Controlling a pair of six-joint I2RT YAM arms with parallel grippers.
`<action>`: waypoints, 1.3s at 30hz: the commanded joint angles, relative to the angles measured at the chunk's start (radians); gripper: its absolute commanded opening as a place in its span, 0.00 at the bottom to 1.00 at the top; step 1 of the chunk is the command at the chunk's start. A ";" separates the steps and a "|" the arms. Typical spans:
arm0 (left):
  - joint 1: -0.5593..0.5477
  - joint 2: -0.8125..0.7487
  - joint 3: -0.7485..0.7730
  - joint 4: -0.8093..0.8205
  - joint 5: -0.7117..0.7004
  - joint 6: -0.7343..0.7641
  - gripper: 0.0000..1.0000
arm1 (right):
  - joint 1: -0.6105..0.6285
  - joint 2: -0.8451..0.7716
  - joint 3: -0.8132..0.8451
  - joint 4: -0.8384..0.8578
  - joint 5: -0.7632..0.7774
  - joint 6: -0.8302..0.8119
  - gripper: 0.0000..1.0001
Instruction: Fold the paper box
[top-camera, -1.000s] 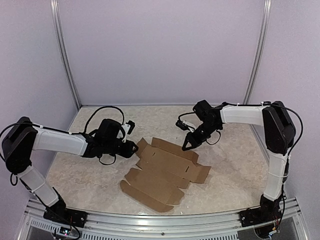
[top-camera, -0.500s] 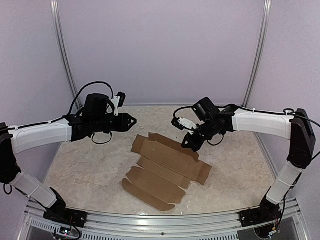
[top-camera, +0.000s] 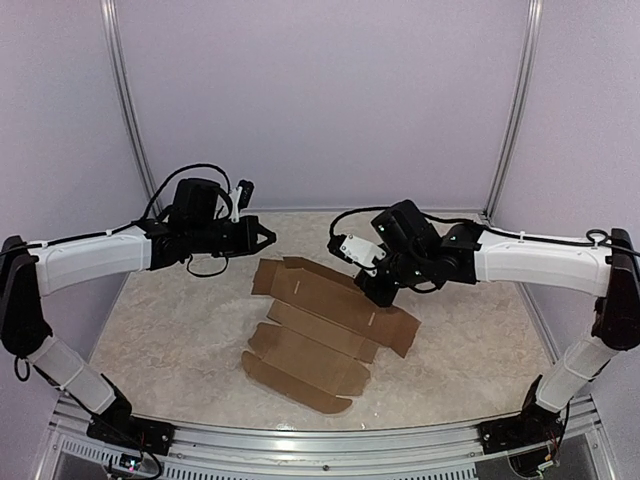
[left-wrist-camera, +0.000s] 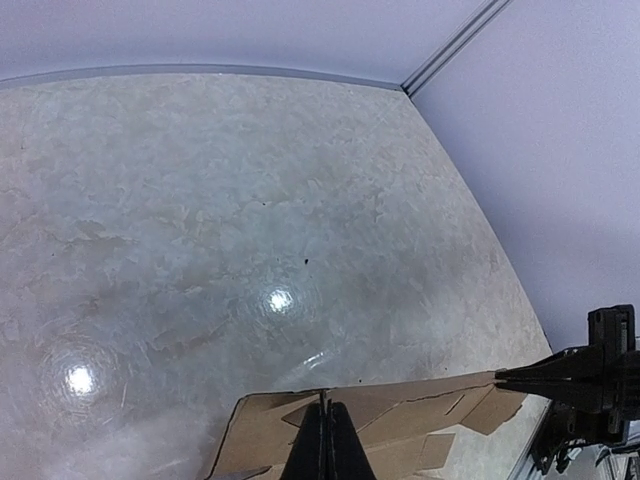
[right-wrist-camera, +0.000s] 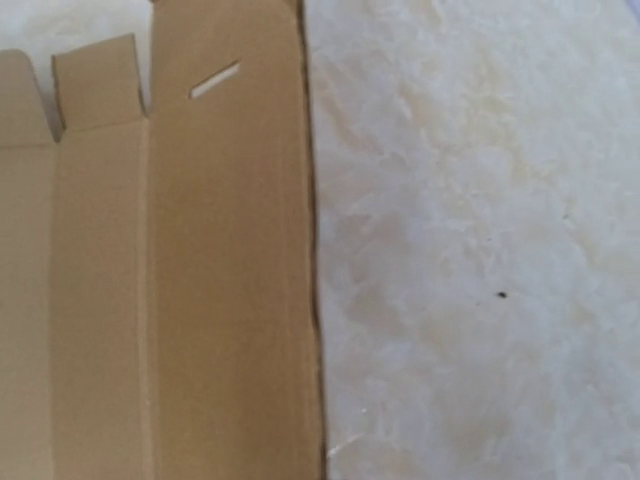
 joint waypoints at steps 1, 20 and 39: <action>-0.012 0.025 0.038 -0.026 0.025 -0.016 0.00 | 0.039 -0.013 -0.007 0.032 0.123 -0.027 0.00; -0.094 0.117 0.093 -0.091 -0.012 0.021 0.00 | 0.069 0.000 0.012 0.063 0.171 -0.010 0.00; -0.131 0.179 0.122 0.014 0.054 -0.035 0.00 | 0.080 -0.009 0.015 0.082 0.147 0.018 0.00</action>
